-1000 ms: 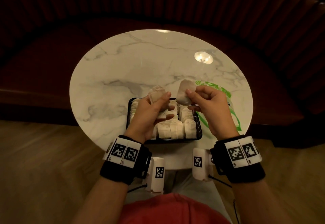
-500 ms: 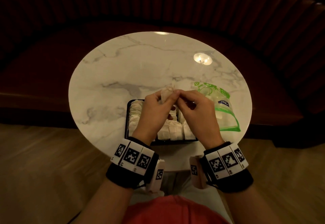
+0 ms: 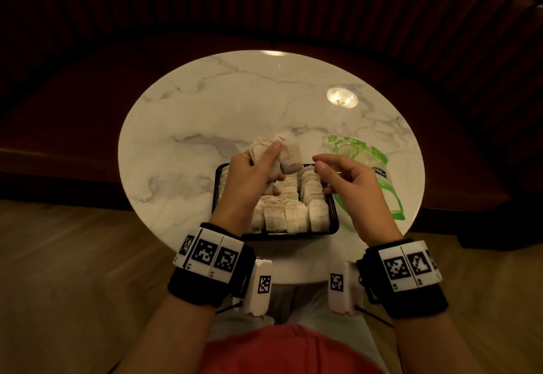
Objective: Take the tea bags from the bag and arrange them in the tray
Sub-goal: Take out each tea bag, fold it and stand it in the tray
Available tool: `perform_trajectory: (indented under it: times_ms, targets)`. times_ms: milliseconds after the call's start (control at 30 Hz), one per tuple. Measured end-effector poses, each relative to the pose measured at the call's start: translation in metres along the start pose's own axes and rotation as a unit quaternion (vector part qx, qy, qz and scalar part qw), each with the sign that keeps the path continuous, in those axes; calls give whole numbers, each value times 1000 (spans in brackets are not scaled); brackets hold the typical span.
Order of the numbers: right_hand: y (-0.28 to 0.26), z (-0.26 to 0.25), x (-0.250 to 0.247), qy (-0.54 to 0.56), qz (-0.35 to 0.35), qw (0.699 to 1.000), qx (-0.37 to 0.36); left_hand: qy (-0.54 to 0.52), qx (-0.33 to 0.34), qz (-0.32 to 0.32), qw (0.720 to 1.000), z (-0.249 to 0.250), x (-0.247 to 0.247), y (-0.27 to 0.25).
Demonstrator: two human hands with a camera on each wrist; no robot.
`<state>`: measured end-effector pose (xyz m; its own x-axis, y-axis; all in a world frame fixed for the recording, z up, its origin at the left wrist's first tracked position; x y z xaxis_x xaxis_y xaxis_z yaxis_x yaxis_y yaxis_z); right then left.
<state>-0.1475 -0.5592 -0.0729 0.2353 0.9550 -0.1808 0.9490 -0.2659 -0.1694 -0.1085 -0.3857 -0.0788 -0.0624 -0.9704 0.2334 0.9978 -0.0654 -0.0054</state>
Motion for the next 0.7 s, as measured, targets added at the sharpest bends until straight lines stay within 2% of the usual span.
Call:
perform_trajectory:
  times_ms: [233,433,567,700]
  targets:
    - [-3,6,25,31,-51,996,64,2,-1,-34,999,-1,4,-3]
    - [-7,13,36,108,-103,977,149,14,25,-71,997,4,6,-5]
    - [-9,11,36,145,-126,971,144,9,22,-75,997,4,6,-5]
    - [-10,12,31,155,-131,968,146,12,25,-43,999,4,-1,-2]
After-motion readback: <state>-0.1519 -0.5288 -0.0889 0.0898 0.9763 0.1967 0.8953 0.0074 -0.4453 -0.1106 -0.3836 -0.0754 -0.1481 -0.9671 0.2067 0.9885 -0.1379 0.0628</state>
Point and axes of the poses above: each hand's wrist, its own y-axis towards the middle knuckle, its own x-axis out of the palm, z = x × y, the point moved 6 cm from there along y, towards the middle knuckle, and after that the axes turned 10 degrees about x, right-handed, at the moved point
